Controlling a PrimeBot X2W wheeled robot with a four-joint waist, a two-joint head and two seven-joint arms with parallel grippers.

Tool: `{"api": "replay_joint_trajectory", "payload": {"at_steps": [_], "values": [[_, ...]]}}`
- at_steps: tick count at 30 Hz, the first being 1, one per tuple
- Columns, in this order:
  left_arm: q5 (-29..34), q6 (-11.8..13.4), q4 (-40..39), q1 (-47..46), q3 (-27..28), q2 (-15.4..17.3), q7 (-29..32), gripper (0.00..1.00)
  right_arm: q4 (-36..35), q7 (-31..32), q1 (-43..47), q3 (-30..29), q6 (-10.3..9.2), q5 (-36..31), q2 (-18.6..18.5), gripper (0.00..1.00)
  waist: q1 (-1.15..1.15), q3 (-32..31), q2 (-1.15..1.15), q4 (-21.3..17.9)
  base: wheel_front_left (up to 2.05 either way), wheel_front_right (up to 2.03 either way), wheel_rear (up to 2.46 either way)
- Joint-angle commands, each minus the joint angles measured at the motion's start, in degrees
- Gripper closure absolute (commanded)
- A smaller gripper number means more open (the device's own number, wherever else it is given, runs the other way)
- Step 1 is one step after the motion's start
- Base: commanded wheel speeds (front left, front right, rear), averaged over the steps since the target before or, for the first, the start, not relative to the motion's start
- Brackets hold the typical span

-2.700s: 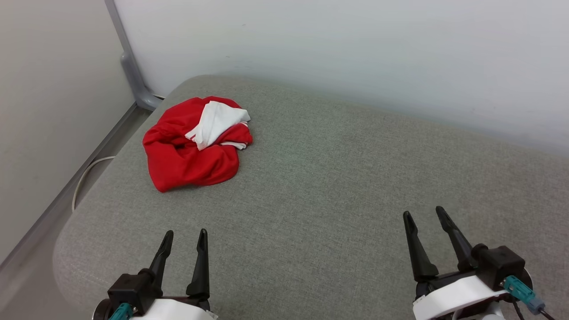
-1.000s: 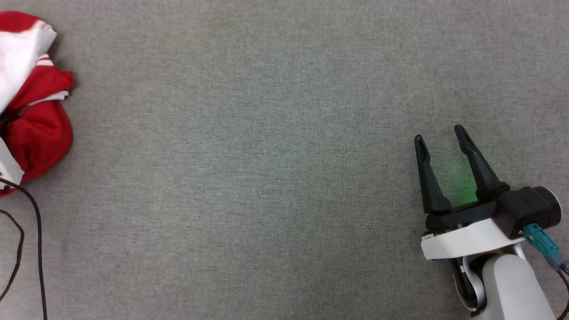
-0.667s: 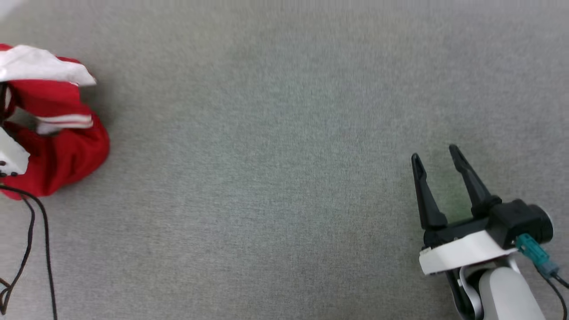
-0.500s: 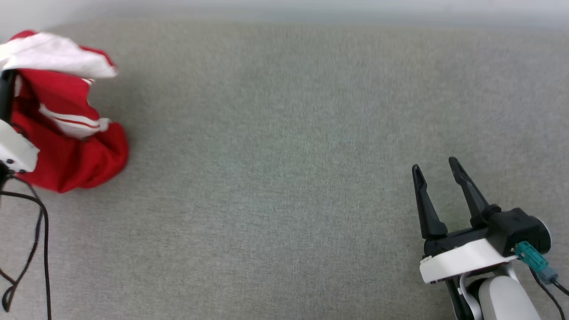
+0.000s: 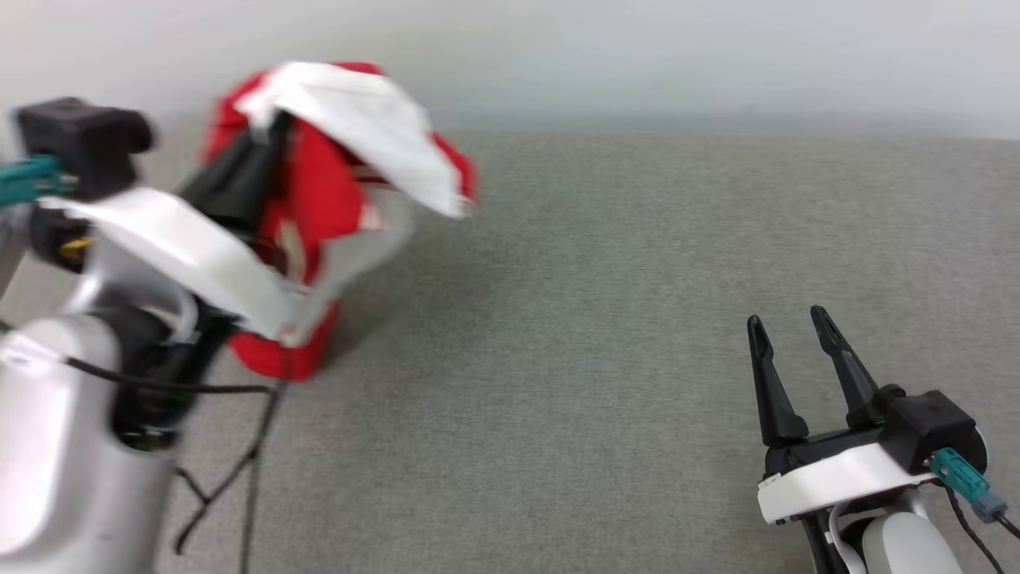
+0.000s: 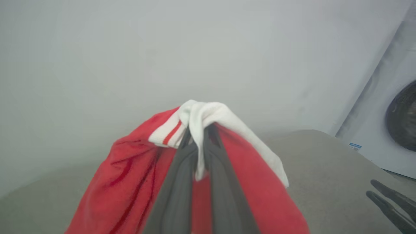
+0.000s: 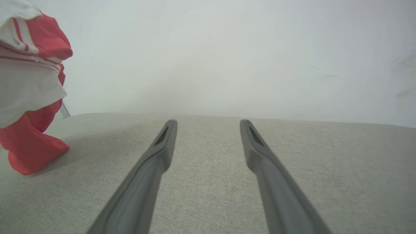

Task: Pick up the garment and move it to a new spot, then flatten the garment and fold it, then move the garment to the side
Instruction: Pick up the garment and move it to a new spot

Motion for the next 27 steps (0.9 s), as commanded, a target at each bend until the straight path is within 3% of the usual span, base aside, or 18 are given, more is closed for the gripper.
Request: {"api": "replay_joint_trajectory", "payload": {"at_steps": [1,5,8,20,21,22,27], "values": [[-0.3,0.3,-1.1,0.0,-1.0,-1.0,0.4,1.0,0.1,-0.1,0.2,0.1,-0.04,0.2,0.1,0.0,0.01,-0.7,0.0,-1.1,0.0,0.0,0.0],[0.2,0.6,-2.9,-1.4,-7.0,-6.0,2.0,1.0,-0.3,-0.1,-0.1,-0.7,-0.04,0.6,0.0,0.0,0.01,-0.8,0.0,-3.9,0.0,0.0,0.0],[2.7,-0.4,-1.4,-1.9,-11.6,-7.1,2.4,1.0,-0.6,-0.1,-1.0,-1.5,-0.04,0.8,0.1,0.0,0.01,0.2,0.0,-6.1,0.0,0.0,0.0],[8.1,-2.9,13.6,-2.1,-26.0,-14.8,-3.8,1.0,-2.1,-0.1,-2.7,-5.3,-0.03,1.4,0.1,0.0,0.01,5.3,0.0,-13.7,0.0,0.0,0.0],[8.7,-3.1,15.3,-2.5,-27.1,-15.4,-4.9,0.4,-2.2,-0.1,-2.8,-5.5,-0.04,1.2,0.0,0.0,0.01,5.6,0.0,-14.0,0.0,0.0,0.0],[9.2,-3.1,17.2,-2.7,-28.0,-16.1,-6.2,0.0,-2.3,-0.1,-2.8,-5.7,-0.04,1.1,0.1,0.0,0.01,5.8,0.0,-14.3,0.0,0.0,0.0],[9.6,-3.4,24.2,-3.4,-30.8,-18.8,-11.6,0.0,-2.5,-0.1,-2.7,-6.5,-0.04,0.3,0.1,0.0,0.01,5.7,0.0,-14.0,0.0,0.0,0.0]]}}
